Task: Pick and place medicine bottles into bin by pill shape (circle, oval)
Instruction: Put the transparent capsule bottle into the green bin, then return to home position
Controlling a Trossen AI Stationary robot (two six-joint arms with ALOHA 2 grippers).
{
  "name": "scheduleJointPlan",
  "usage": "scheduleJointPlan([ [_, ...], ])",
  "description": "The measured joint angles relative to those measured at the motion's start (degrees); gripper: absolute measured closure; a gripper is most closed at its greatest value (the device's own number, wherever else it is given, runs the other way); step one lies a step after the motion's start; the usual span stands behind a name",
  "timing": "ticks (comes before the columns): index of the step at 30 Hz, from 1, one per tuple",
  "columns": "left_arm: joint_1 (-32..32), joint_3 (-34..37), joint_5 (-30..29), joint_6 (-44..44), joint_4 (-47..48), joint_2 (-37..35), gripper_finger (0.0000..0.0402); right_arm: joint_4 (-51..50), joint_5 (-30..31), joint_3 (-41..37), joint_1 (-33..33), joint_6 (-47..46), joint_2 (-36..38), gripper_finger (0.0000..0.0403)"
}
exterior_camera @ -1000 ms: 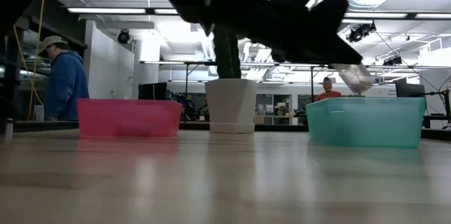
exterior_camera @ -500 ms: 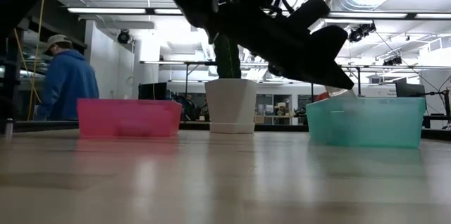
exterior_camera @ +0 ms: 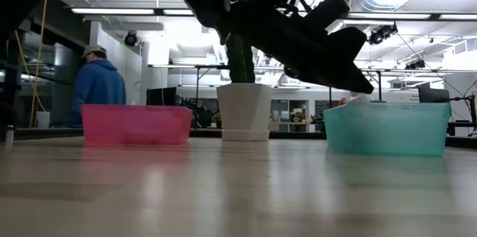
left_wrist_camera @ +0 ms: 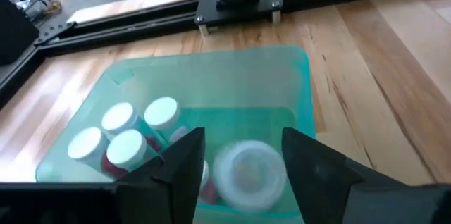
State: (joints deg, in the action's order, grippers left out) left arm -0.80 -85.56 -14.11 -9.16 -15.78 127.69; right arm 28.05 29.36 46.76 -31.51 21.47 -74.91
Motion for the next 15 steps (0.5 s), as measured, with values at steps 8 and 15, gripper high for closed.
scheduleJointPlan([
  [8, -0.37, -0.02, 0.00, -0.41, 2.79, -2.48, 0.0176, 0.03, 0.00, 0.00, 0.00, 0.15, 0.00, 0.0162],
  [15, -0.37, 0.12, -0.55, -1.12, 18.24, -12.20, 0.0169, 0.51, 0.02, 0.00, 0.00, 0.53, 0.02, 0.0162],
])
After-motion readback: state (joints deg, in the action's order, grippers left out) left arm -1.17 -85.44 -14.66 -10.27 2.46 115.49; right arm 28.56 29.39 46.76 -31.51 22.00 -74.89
